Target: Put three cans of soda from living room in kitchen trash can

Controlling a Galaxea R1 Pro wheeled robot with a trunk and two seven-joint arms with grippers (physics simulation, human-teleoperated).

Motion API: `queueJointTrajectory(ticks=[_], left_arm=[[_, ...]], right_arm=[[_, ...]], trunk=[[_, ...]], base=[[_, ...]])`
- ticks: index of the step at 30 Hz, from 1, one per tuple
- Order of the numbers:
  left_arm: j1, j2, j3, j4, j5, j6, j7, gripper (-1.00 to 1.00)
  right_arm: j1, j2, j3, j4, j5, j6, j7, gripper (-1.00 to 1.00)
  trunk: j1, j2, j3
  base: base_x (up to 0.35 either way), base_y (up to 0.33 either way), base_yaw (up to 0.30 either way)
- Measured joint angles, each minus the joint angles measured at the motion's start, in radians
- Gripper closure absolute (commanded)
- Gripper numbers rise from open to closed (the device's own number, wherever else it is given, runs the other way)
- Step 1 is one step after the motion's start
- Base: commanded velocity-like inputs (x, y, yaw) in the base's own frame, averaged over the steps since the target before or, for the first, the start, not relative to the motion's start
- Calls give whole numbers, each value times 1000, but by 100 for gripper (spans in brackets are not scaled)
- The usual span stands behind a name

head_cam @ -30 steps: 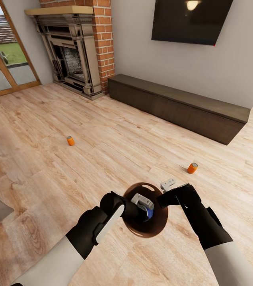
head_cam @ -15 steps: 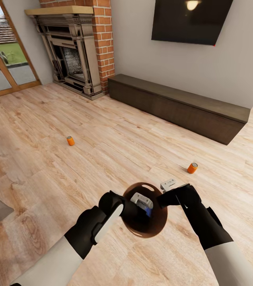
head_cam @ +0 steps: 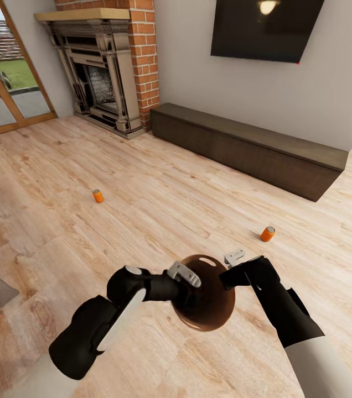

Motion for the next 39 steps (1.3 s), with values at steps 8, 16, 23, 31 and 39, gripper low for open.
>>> queueJointTrajectory(ticks=[8, 16, 23, 31, 39], left_arm=[[2, 162, 307, -20, 1, 0, -286, -100], [11, 255, 588, 30, -10, -140, -448, -100], [56, 251, 606, 282, -24, -436, -413, -100], [62, 248, 602, 510, -23, -643, -358, -100], [94, 246, 594, 573, -20, -716, -271, -100]], right_arm=[[0, 0, -3, 8, -6, 1, 1, 100], [0, -8, -13, 8, -6, 1, 1, 100], [-1, -58, -115, 7, -4, 1, 12, 100], [16, -192, -155, -3, -9, 1, 90, 100], [73, -245, -385, -4, -2, -203, 137, 100]], trunk=[[0, 0, 0], [0, 0, 0], [0, 0, 0], [0, 0, 0], [0, 0, 0]], base=[[0, 0, 0], [0, 0, 0], [0, 0, 0], [0, 0, 0], [0, 0, 0]])
